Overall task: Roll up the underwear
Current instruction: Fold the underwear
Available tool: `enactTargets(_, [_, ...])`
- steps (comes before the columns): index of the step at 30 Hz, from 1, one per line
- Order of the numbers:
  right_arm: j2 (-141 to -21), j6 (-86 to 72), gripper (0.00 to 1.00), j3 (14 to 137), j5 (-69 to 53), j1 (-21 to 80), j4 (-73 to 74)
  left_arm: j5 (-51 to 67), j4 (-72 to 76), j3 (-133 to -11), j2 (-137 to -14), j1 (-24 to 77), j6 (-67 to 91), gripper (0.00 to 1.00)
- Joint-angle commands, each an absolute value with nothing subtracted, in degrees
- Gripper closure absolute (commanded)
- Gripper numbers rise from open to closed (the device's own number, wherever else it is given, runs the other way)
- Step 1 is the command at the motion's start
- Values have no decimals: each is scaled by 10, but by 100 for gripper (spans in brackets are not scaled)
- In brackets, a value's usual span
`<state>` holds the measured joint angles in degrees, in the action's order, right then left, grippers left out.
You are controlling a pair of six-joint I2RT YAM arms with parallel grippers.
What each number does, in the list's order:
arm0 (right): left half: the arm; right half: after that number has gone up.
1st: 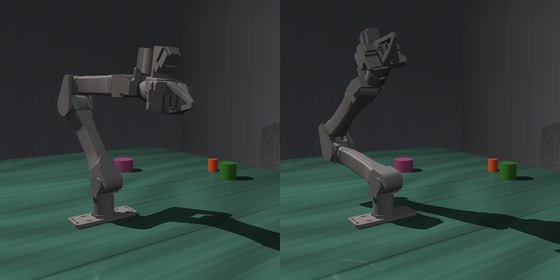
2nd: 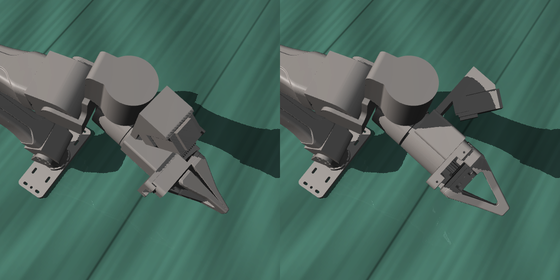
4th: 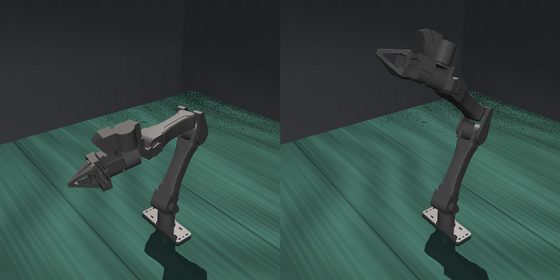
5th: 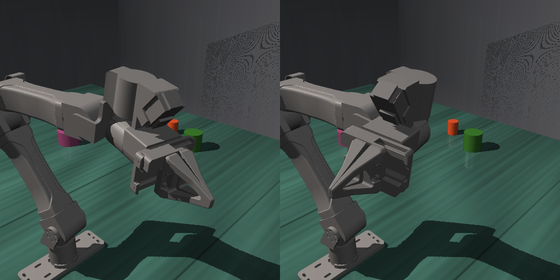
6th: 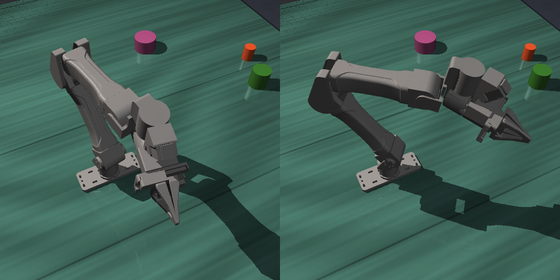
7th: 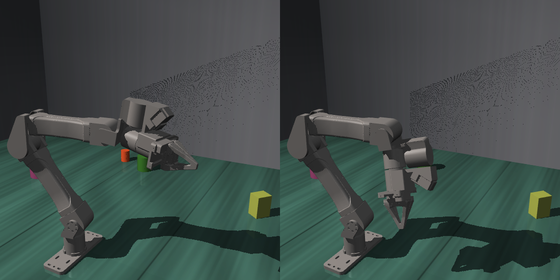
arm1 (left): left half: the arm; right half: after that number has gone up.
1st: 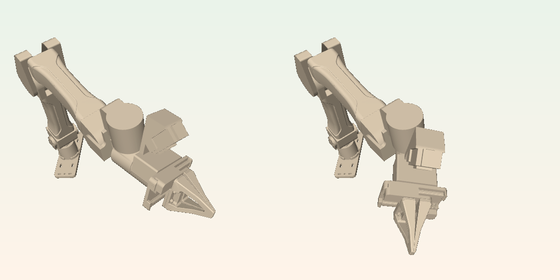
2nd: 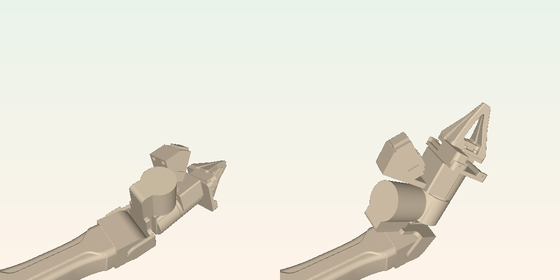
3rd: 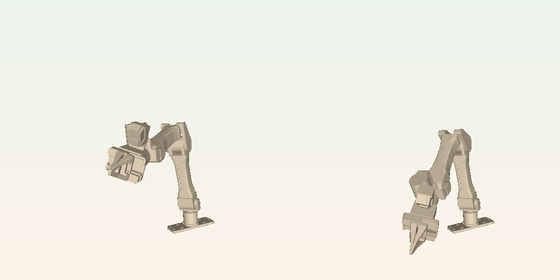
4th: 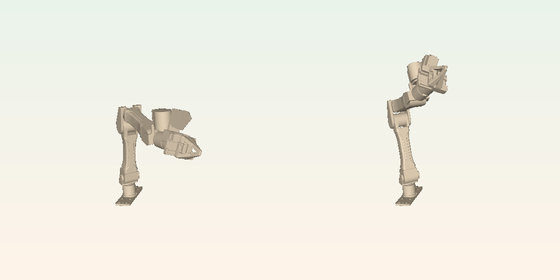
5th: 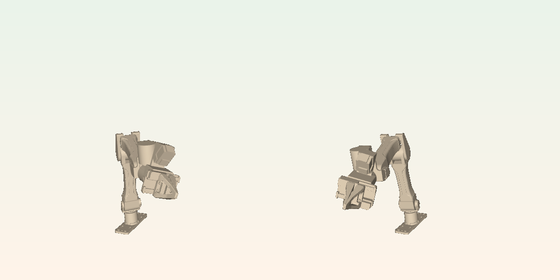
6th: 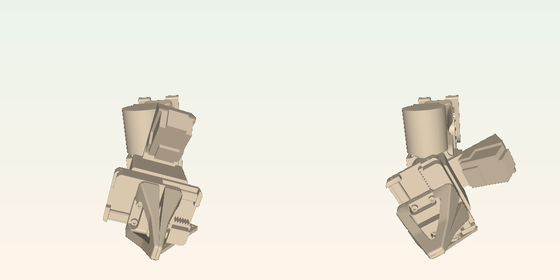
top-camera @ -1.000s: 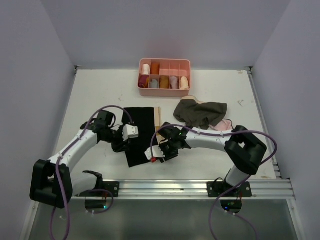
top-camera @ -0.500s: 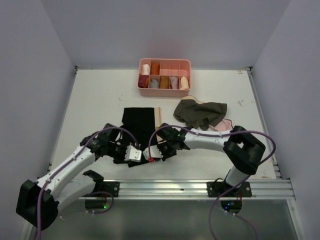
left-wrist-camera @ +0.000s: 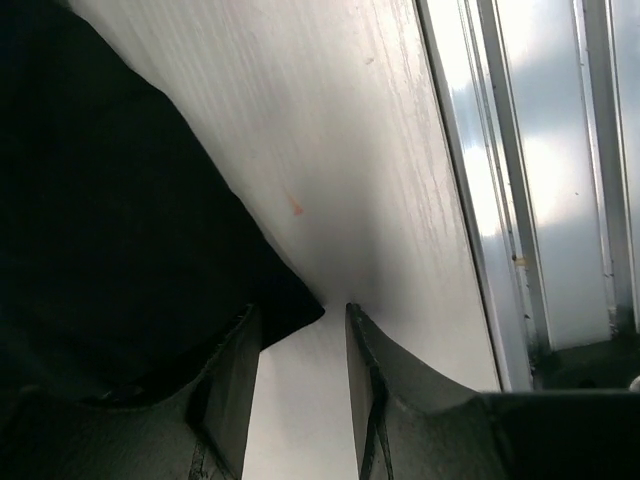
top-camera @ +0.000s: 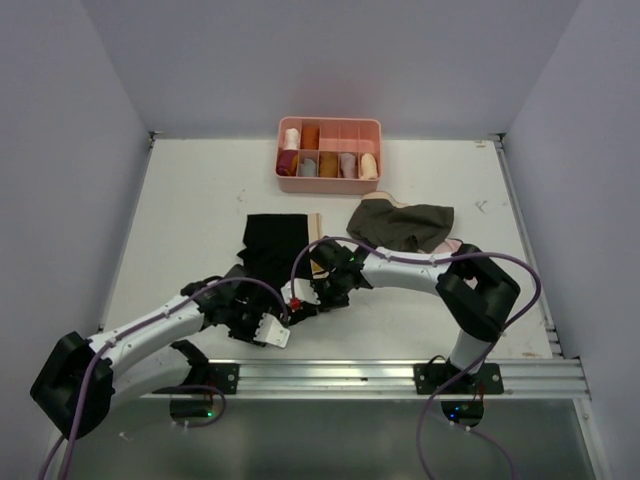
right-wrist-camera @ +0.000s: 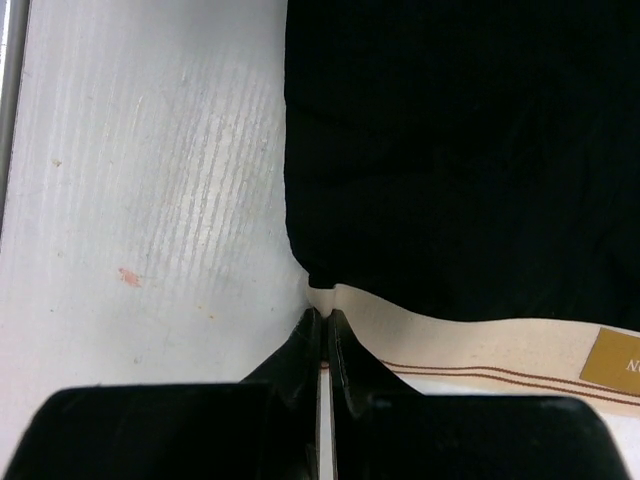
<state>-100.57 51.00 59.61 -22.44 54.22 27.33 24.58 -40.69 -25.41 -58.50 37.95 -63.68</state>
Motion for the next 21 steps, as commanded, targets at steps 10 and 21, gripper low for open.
enactTargets(10, [-1017,513,100,618,-245,537,316,211,-323,-211,-624,392,-642,84])
enactTargets(21, [-945,480,100,621,-282,532,389,235,-466,-294,-486,391,-638,100])
